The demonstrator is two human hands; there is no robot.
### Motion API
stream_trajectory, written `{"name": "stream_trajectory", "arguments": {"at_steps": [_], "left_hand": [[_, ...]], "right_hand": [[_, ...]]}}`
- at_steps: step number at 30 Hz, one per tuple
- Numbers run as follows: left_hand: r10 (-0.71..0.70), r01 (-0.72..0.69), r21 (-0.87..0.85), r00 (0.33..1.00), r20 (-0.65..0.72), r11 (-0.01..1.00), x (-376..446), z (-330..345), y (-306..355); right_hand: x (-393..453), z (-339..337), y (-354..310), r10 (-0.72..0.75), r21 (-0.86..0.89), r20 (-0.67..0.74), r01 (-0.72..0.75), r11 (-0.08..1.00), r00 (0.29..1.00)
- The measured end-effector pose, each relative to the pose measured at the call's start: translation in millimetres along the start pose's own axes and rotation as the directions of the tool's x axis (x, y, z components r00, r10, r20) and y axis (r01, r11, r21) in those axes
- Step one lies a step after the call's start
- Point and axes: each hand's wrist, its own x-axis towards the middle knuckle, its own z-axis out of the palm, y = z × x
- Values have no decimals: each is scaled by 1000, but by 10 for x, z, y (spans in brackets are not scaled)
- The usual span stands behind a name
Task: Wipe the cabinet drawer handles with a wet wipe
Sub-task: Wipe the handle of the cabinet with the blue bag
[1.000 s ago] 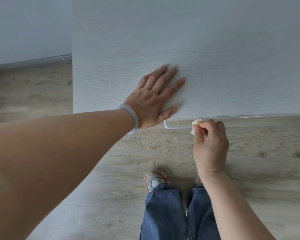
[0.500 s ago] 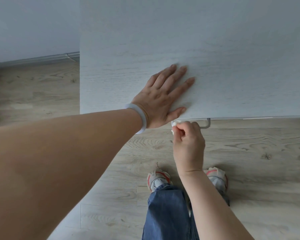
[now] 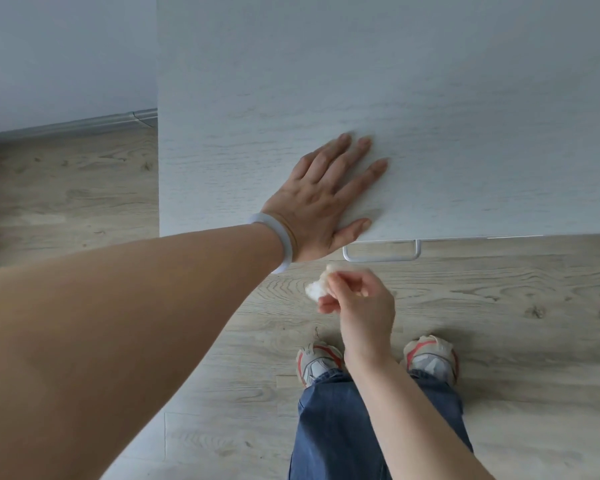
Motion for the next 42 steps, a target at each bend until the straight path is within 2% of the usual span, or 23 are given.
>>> {"name": "stream_trajectory", "arguments": {"at_steps": [1,2,3,4,6,9,11,15,19,24,27,31,33,35,38,40,42], "left_hand": [[3,-3,-3,1000,-4,1000,4,-1,2],[4,-4,-4,1000,-4,1000,8,-3,0],[2,-2,-5,1000,-1,1000,10,-6,-1],[0,0,-4,1000,1,1000,9,-7,-3],[-4,4,2,1000,3,1000,6,-8,-3],[-6,6,6,1000,0,1000,3,-2,1],[-6,6,5,1000,-6,1000,2,-2,-4],[-5,6,11,1000,-4,1000,8,-2,2],[-2,2,19,1000,11,1000,9,0,7],[-2,2,17,1000,27,1000,5,-2,-4],[-7,6,14,999,32,1000,0,-10,-4],[-4,4,17,999,39,1000,10,-16,1],[-6,5,13,999,42,1000,6,-18,-2],[-8,8,12,999,38,1000,-3,-18,-8],[-6,5,15,1000,30,1000,-5,-9,-4],[-5,5,15,1000,26,1000,1,-8,1],[-8,7,9,1000,23,1000,2,-8,0]], "right_hand": [[-20,-27,22,195,186,-1,-192,964,981],[-8,-60,43,348,361,30,-335,870,937],[23,-94,56,431,509,110,-423,749,895],[65,-120,60,442,609,211,-470,638,872],[124,-113,5,377,698,386,-534,478,842],[168,6,-67,282,724,518,-589,359,808],[207,47,-49,245,754,526,-580,308,814],[239,-29,-22,250,789,425,-491,369,870],[184,-192,-5,269,754,386,-470,459,882],[226,-530,-98,244,812,301,-382,441,922],[271,-634,-248,283,778,190,-320,540,940],[273,-682,-341,213,609,-34,-148,779,977],[288,-711,-381,93,457,-174,-3,889,980],[343,-728,-409,-88,207,-277,149,967,957],[392,-712,-386,-292,-122,-246,269,955,924],[364,-701,-341,-312,-163,-214,281,946,926],[319,-673,-287,-287,-69,-219,279,958,932]]}}
